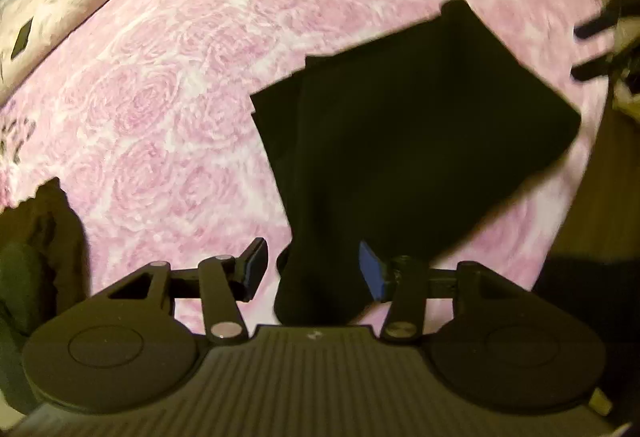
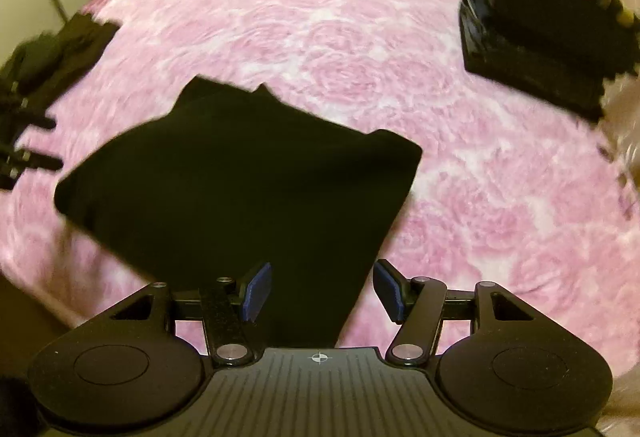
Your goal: Fold clothes
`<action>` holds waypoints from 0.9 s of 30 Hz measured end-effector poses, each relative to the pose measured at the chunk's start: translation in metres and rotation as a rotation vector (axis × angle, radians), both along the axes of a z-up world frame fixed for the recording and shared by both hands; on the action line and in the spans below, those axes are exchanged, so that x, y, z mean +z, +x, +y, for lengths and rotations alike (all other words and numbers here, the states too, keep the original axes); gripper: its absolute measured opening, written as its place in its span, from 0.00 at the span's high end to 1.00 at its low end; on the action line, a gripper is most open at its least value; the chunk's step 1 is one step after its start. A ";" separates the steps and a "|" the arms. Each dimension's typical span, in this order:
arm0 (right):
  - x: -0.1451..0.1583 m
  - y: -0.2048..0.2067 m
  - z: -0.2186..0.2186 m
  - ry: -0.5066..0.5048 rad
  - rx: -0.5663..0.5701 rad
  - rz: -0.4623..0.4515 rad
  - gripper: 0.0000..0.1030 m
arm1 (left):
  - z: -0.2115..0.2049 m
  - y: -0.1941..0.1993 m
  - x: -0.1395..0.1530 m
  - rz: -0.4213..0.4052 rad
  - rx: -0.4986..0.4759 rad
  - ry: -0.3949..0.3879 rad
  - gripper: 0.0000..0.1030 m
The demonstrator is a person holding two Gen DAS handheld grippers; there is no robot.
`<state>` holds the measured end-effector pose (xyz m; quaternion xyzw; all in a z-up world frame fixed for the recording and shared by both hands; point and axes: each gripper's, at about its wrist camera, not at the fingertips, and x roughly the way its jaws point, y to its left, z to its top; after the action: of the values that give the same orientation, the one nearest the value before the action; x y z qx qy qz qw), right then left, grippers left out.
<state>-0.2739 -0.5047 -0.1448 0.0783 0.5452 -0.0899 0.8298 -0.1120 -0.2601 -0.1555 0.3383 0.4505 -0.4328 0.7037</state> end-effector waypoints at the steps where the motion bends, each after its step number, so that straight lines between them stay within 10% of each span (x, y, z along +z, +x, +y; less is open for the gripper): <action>1: -0.003 0.005 -0.012 0.030 -0.023 -0.009 0.42 | -0.004 0.006 0.000 0.022 0.022 -0.027 0.52; 11: -0.052 0.055 -0.124 0.278 -0.210 -0.093 0.42 | -0.072 0.097 -0.037 0.127 0.194 -0.098 0.43; 27: -0.102 0.067 -0.163 0.453 -0.273 -0.133 0.44 | -0.127 0.164 -0.117 0.199 0.128 -0.008 0.57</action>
<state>-0.2065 -0.6679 -0.2470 0.3406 0.4801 -0.0712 0.8053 0.0516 -0.3875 -0.2729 0.2611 0.5373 -0.4202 0.6830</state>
